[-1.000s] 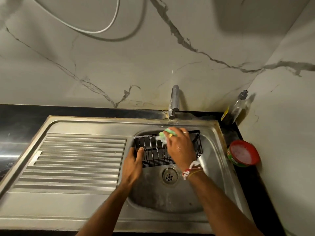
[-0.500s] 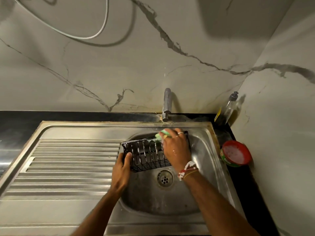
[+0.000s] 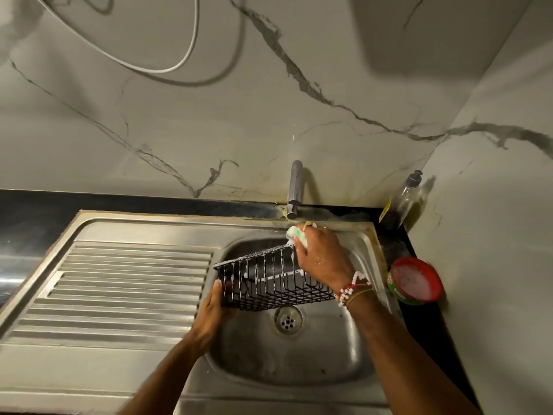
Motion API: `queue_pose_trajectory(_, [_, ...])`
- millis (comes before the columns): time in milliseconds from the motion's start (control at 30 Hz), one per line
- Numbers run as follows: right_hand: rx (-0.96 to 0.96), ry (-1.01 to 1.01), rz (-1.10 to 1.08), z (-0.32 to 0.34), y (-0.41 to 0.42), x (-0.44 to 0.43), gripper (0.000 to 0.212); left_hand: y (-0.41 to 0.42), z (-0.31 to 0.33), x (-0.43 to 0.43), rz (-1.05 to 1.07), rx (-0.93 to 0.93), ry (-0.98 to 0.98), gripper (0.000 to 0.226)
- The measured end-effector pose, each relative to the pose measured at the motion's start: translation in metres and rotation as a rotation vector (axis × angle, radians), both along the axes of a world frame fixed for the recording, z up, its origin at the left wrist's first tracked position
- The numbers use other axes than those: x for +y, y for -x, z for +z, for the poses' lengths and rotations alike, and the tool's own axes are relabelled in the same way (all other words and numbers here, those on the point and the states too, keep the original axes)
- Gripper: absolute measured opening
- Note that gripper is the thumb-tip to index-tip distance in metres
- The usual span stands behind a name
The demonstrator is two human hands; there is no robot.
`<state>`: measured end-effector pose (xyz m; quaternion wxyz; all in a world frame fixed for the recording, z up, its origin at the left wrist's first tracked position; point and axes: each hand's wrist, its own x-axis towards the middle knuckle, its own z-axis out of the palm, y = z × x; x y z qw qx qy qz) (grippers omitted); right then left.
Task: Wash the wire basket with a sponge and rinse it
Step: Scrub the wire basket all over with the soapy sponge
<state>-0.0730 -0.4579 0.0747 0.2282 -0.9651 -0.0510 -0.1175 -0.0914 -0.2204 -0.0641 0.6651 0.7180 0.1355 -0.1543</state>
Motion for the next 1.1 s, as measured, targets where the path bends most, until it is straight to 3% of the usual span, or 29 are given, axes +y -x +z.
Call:
queue_pose_trajectory(100, [-0.017, 0.037, 0.040, 0.005, 0.000, 0.007, 0.022, -0.004, 0.018, -0.004, 0.082, -0.309, -0.324, 0.050])
queue_pose_trajectory(167, [-0.050, 0.083, 0.063, 0.007, 0.001, 0.016, 0.020, -0.010, 0.047, -0.024, 0.043, -0.501, -0.359, 0.043])
queue_pose_trajectory(233, [-0.077, 0.122, 0.098, 0.007, 0.003, 0.028, 0.019, -0.012, 0.073, -0.051, -0.131, -0.552, -0.287, 0.039])
queue_pose_trajectory(333, [-0.110, 0.145, 0.124, 0.007, 0.005, 0.041, 0.020, -0.015, 0.088, -0.083, -0.095, -0.421, -0.057, 0.033])
queue_pose_trajectory(500, [-0.053, -0.100, 0.070, 0.009, 0.011, 0.044, 0.032, -0.022, 0.085, -0.094, 0.072, -0.308, 0.122, 0.054])
queue_pose_trajectory(700, [-0.090, 0.026, -0.130, -0.002, 0.019, 0.008, 0.015, -0.027, 0.077, -0.083, 0.203, -0.173, 0.229, 0.075])
queue_pose_trajectory(767, [-0.089, 0.035, -0.143, -0.002, 0.020, 0.013, 0.019, -0.029, 0.076, -0.084, 0.204, -0.177, 0.234, 0.070])
queue_pose_trajectory(867, [-0.126, 0.055, 0.025, 0.000, 0.025, 0.046, 0.028, -0.030, 0.081, -0.089, 0.171, -0.200, 0.244, 0.044])
queue_pose_trajectory(933, [-0.160, 0.091, 0.105, -0.004, 0.025, 0.054, 0.031, -0.033, 0.080, -0.086, 0.171, -0.176, 0.272, 0.044])
queue_pose_trajectory(1100, [-0.081, 0.070, -0.180, 0.000, 0.018, 0.006, 0.032, -0.041, 0.080, -0.070, 0.247, -0.051, 0.259, 0.045])
